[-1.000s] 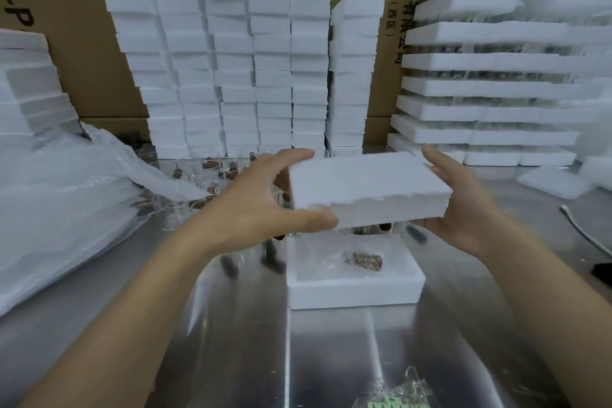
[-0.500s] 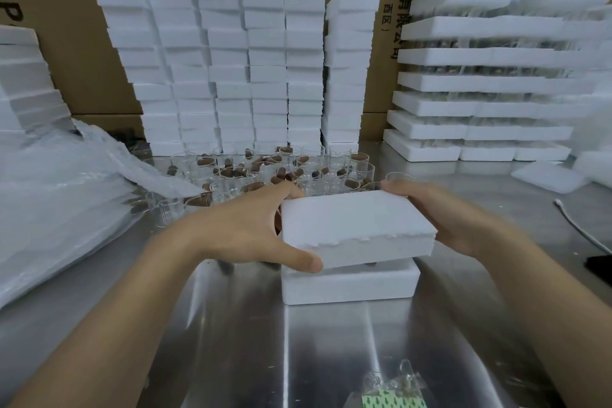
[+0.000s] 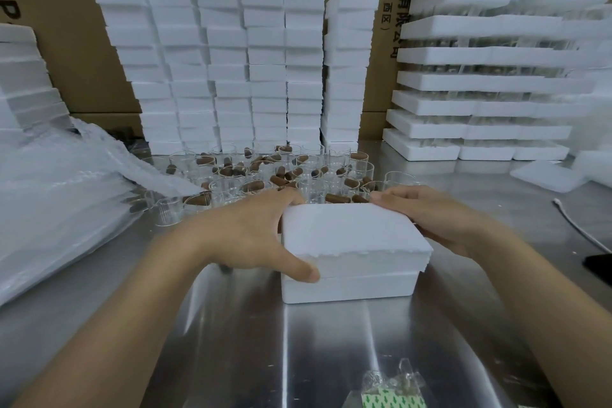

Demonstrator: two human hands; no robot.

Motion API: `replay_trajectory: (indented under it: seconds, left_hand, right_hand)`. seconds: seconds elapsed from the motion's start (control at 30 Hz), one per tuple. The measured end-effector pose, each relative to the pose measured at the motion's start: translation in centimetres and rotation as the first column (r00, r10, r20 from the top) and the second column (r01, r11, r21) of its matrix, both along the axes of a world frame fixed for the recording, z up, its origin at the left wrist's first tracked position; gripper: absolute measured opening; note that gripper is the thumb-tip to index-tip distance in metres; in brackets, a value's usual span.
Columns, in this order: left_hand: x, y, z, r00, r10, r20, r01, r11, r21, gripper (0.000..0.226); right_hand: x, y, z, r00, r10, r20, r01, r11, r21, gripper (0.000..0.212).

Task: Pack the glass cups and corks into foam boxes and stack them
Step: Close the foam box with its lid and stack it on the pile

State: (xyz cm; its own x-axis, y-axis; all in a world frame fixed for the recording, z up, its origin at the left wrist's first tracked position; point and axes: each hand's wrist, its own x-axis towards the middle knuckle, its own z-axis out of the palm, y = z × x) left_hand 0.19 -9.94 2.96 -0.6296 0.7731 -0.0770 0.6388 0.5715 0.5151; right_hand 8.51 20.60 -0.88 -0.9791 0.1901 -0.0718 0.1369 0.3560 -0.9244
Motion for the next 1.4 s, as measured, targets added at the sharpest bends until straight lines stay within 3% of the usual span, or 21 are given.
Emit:
replay_trajectory:
  seconds: [0.33,0.53,0.67,0.93,1.4]
  left_hand:
    - [0.1,0.0,0.0,1.000,0.024,0.006,-0.023,0.999,-0.035,0.074]
    - [0.8,0.0,0.4,0.995,0.065,0.072,-0.060,0.996,-0.063,0.072]
    - [1.0,-0.1,0.5,0.994,0.078,0.082,-0.072,0.995,-0.076,0.078]
    - [0.9,0.5,-0.2,0.994,-0.013,-0.104,-0.005,0.984,-0.177,0.094]
    - [1.1,0.5,-0.2,0.997,-0.009,-0.077,-0.004,0.985,-0.174,0.096]
  right_hand:
    - [-0.1,-0.7,0.0,0.998,0.004,-0.056,-0.002,0.999,0.032,0.049]
    - [-0.2,-0.4,-0.1,0.996,0.026,-0.089,-0.020,0.997,0.071,0.067]
    - [-0.1,-0.4,0.0,0.996,0.035,-0.087,-0.028,0.996,0.082,0.057]
    - [0.5,-0.4,0.8,0.991,0.134,-0.010,-0.131,0.983,0.126,0.089]
    - [0.5,-0.8,0.8,0.987,0.091,-0.134,-0.075,0.990,0.117,0.059]
